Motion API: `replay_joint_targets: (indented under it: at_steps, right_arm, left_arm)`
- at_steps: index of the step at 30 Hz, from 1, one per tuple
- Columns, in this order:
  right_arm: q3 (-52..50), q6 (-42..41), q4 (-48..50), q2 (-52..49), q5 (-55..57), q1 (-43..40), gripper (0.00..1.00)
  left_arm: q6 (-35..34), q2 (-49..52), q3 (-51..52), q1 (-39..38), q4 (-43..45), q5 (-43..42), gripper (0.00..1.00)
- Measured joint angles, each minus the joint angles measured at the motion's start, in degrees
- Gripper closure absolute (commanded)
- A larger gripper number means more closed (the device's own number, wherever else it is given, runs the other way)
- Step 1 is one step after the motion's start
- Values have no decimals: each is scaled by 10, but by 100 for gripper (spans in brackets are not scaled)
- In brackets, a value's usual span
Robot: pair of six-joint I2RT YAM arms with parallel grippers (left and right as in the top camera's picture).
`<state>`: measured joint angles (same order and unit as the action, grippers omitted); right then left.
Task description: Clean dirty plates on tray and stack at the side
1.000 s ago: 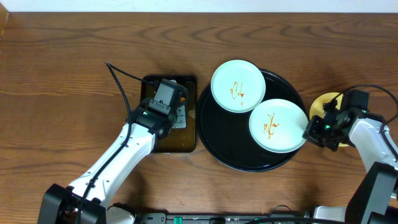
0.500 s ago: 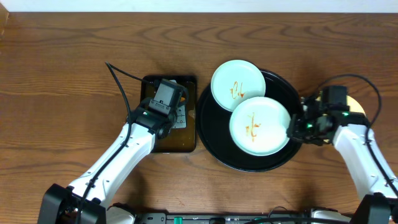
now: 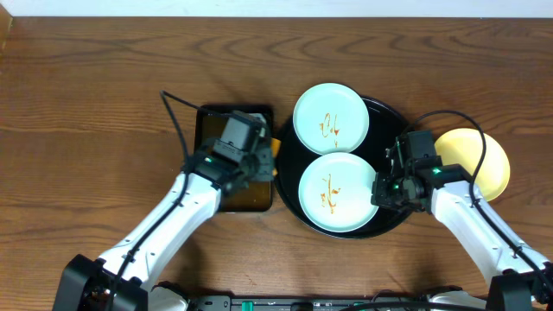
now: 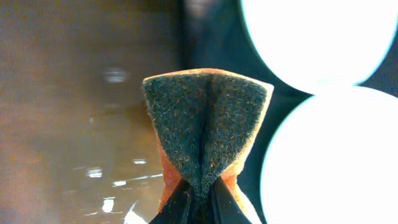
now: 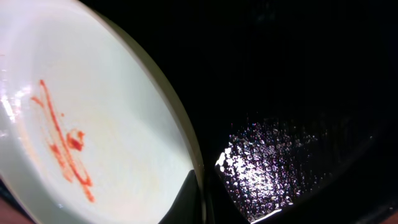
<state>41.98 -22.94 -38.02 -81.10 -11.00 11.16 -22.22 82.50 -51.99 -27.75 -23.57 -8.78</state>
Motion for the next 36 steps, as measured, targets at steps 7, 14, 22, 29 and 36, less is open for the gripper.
replay_joint_targets:
  at_steps: [7, 14, 22, 29, 36]
  right_arm:
    - [-6, -23, 9, 0, 10, 19, 99]
    - [-6, -28, 10, 0, 12, 21, 99]
    - [-7, -30, 2, 0, 14, 21, 99]
    - [-8, -37, -17, 0, 17, 21, 99]
    - [-9, -37, -18, 0, 21, 21, 99]
  left_arm:
    - [-2, 12, 0, -97, 56, -22, 92]
    - [-42, 78, 0, -180, 113, -30, 92]
    - [-64, 124, 0, -239, 150, -30, 92]
    - [-67, 152, 0, -261, 155, -31, 92]
    - [-72, 170, 0, -261, 170, -18, 92]
